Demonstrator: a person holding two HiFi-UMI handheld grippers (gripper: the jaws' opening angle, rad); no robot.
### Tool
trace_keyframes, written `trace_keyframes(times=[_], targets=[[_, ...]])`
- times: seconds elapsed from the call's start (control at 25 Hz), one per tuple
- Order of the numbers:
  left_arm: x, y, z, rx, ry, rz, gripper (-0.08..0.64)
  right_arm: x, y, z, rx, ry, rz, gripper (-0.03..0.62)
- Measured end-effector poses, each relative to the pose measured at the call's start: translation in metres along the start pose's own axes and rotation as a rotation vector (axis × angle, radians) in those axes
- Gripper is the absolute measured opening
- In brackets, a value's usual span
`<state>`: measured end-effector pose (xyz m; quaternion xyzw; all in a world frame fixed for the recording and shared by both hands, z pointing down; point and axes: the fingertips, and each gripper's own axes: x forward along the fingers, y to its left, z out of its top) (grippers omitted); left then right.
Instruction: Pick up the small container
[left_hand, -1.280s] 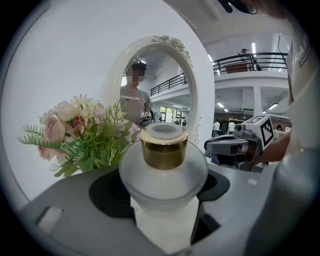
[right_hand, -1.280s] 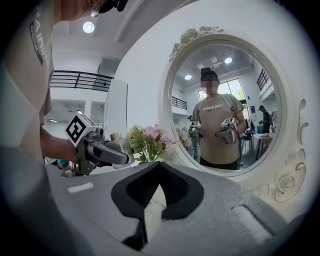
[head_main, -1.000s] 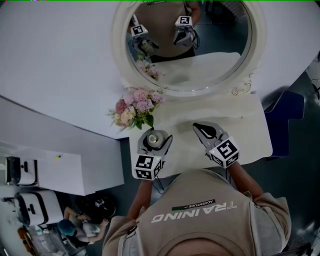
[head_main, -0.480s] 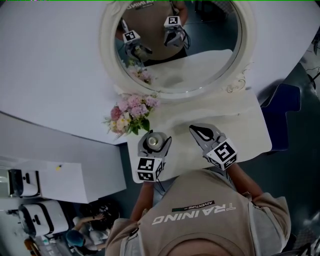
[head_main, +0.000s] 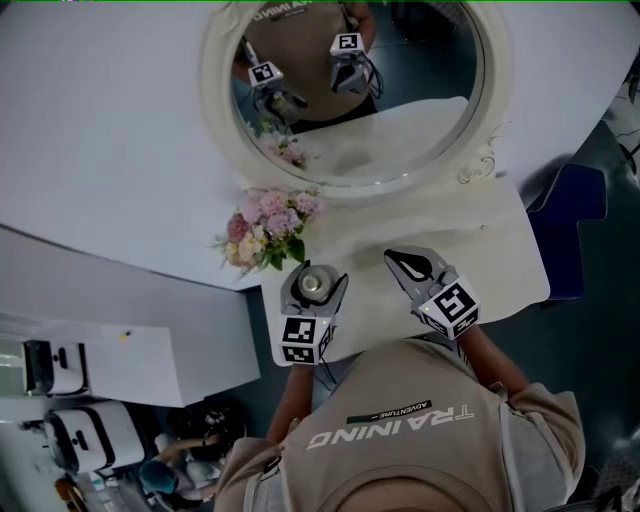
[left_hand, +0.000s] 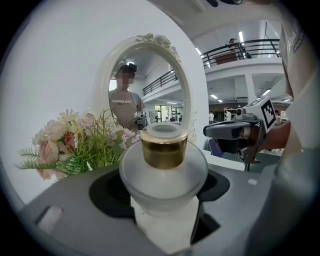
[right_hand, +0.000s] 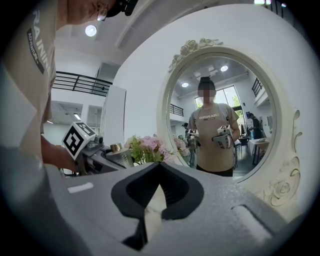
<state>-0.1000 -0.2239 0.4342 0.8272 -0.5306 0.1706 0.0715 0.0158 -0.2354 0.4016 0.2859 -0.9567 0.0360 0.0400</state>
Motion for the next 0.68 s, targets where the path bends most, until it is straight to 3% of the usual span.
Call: trace_keyframes(times=[0.2, 0.68], targets=[[-0.001, -0.004, -0.004, -0.013, 0.005, -0.009, 0.354, 0.001, 0.008, -0.005, -0.003, 0.018, 0.034, 0.002], [0.004, -0.006, -0.002, -0.012, -0.009, -0.025, 0.354, 0.005, -0.016, 0.012, -0.093, 0.008, 0.012, 0.002]])
